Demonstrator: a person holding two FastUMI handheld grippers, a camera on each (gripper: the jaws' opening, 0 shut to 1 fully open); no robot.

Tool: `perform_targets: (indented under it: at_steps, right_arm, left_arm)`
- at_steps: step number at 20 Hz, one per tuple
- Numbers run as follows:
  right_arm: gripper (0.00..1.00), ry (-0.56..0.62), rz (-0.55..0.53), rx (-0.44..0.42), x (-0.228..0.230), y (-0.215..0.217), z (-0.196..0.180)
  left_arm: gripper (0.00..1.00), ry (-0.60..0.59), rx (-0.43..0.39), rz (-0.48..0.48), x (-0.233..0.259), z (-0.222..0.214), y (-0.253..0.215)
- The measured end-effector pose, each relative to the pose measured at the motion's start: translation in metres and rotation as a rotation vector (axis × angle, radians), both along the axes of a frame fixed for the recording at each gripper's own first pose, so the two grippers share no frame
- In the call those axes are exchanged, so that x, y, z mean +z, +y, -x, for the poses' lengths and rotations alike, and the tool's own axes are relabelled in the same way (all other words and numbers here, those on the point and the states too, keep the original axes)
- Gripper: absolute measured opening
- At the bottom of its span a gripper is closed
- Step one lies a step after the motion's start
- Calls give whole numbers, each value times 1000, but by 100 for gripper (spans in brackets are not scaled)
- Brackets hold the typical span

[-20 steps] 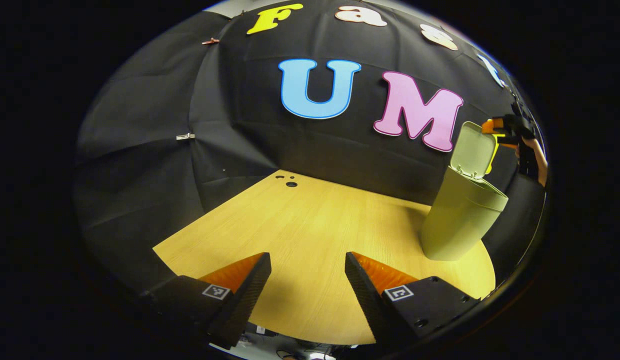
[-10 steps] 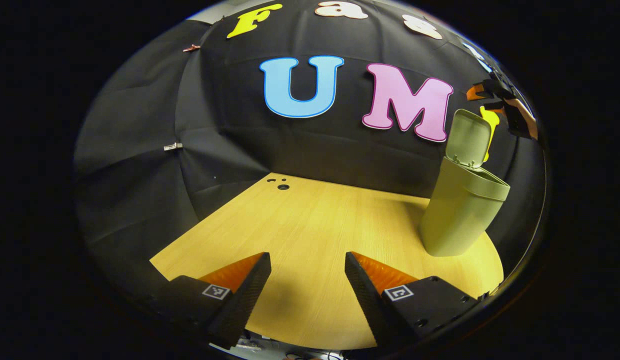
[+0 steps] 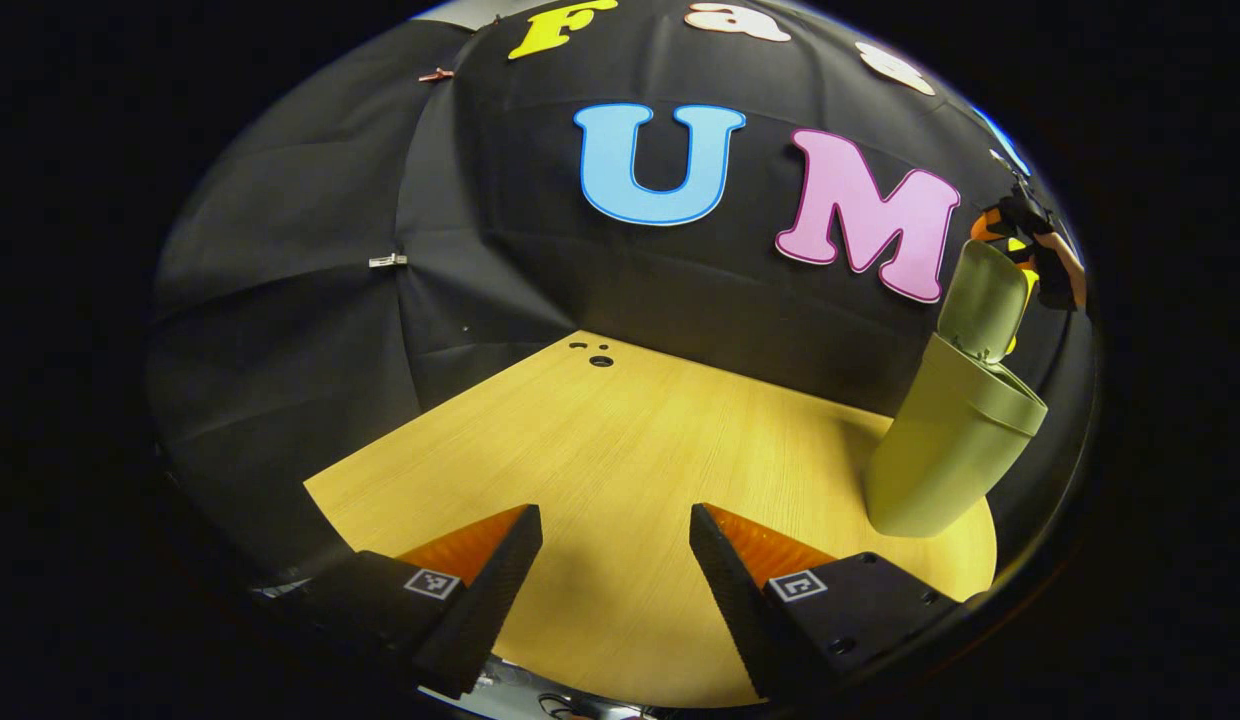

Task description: Press the lid of the desktop garbage bin to open it, pick up the crumpled paper on the desktop and throw it into the bin, then pick up the pop can on the desktop and drop it into the bin, and finally close the garbage bin lid.

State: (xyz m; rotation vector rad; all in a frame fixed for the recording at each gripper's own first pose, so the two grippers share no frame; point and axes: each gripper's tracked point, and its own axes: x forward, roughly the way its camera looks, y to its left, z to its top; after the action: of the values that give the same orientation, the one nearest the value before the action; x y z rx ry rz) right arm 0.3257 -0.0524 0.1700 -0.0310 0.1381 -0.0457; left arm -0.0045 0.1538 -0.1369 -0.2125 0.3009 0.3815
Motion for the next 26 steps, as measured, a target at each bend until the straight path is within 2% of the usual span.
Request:
perform_targets:
  at_steps: [1,2,5,6,8,14,15,16,18,19,26]
  right_arm:
    - [100,8,4,5,-1,1,4]
    - [97,16,4,9,-3,1,7]
    - [95,11,-2,14,-9,2,28]
    - [97,1,-1,18,-13,1,35]
    - [95,-1,-5,18,-22,-1,52]
    - [97,29,-7,1,-59,-8,98]
    - [98,37,-7,-5,-66,-10,105]
    - [95,42,-8,-10,-72,-12,110]
    - [95,52,-9,-19,-86,-14,121]
    - [98,60,-7,-21,-94,-15,127]
    - [95,98,6,-44,-144,-18,149]
  left_arm:
    - [96,1,0,-1,-1,1,1]
    - [96,1,-2,2,0,1,0]
    - [96,-13,-22,30,4,0,-4]
    - [96,-22,-31,33,9,-1,-6]
    - [96,-27,-49,16,13,-2,-6]
    - [96,-5,-122,0,5,4,-18]
    - [92,-5,-133,8,4,5,-21]
    - [96,-5,-143,10,4,5,-23]
    - [96,2,-159,0,1,8,-24]
    - [96,4,-166,-9,0,10,-25]
    - [96,26,-204,-13,-11,22,-38]
